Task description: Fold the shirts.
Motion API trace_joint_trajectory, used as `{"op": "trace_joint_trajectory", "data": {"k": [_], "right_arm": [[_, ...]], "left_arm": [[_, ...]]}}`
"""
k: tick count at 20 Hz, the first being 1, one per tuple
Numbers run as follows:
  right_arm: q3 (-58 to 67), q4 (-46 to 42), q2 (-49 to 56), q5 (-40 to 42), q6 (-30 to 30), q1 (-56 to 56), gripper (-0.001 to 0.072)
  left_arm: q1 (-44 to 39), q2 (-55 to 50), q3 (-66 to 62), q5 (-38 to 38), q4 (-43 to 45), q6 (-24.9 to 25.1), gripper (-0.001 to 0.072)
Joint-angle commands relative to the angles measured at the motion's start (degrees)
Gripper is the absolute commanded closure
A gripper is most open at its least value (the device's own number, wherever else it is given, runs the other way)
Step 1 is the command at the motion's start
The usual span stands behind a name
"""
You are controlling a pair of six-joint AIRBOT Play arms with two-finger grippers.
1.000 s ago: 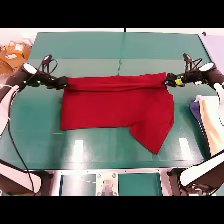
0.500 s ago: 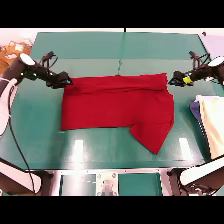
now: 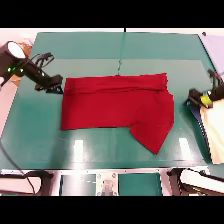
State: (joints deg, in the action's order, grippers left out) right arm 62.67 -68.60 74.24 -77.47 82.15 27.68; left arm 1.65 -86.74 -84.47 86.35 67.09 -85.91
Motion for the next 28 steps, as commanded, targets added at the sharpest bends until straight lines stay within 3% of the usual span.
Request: {"op": "trace_joint_trajectory", "data": {"k": [1,4,6,7,8,9,11,14,17,23,25,27,28], "right_arm": [[-19.17,-2.99,-13.51,3.56,4.72,5.09,0.0691],[-33.03,-1.86,-21.81,9.16,5.92,5.35,0.0677],[-39.06,1.46,-23.04,12.79,5.84,4.52,0.0441],[-41.13,2.99,-22.91,14.62,5.07,4.02,0.0396],[-42.99,5.46,-22.86,16.70,3.61,3.30,0.0396],[-44.17,8.17,-22.64,18.16,2.05,2.47,0.0396],[-45.16,12.28,-21.81,20.76,-0.15,0.17,0.0335],[-45.11,17.33,-18.62,24.55,-0.90,-3.85,0.0338],[-44.92,22.27,-16.92,25.94,-4.52,-5.40,0.0340],[-44.85,22.69,-16.92,26.05,-4.81,-5.38,0.0340],[-44.81,22.84,-16.92,25.83,-4.79,-5.38,0.0366],[-44.50,22.51,-16.94,24.44,-4.85,-5.33,0.0603],[-43.82,21.84,-16.96,23.28,-4.87,-5.33,0.0663]], "left_arm": [[-2.16,15.15,16.83,-6.80,5.29,-2.36,0.0689],[-3.63,30.01,34.32,-18.84,4.85,-7.67,0.0688],[-4.39,35.04,42.66,-24.00,4.37,-10.08,0.0684],[-4.81,35.60,45.70,-25.90,3.91,-10.80,0.0584],[-5.55,35.41,48.61,-28.13,3.39,-12.35,0.0280],[-6.40,35.41,51.41,-30.91,2.67,-13.90,0.0178],[-8.68,35.41,56.33,-37.94,-0.15,-15.26,0.0172],[-10.88,34.47,61.59,-47.45,-6.45,-15.21,0.0173],[-10.91,29.94,62.58,-51.15,-10.73,-14.82,0.0173],[-10.88,23.30,62.49,-57.48,-15.23,-14.14,0.0180],[-10.88,23.52,60.98,-56.94,-15.37,-12.57,0.0681],[-10.88,23.63,57.79,-52.52,-14.62,-9.09,0.0687],[-10.88,23.63,55.76,-49.37,-13.11,-8.11,0.0687]]}}
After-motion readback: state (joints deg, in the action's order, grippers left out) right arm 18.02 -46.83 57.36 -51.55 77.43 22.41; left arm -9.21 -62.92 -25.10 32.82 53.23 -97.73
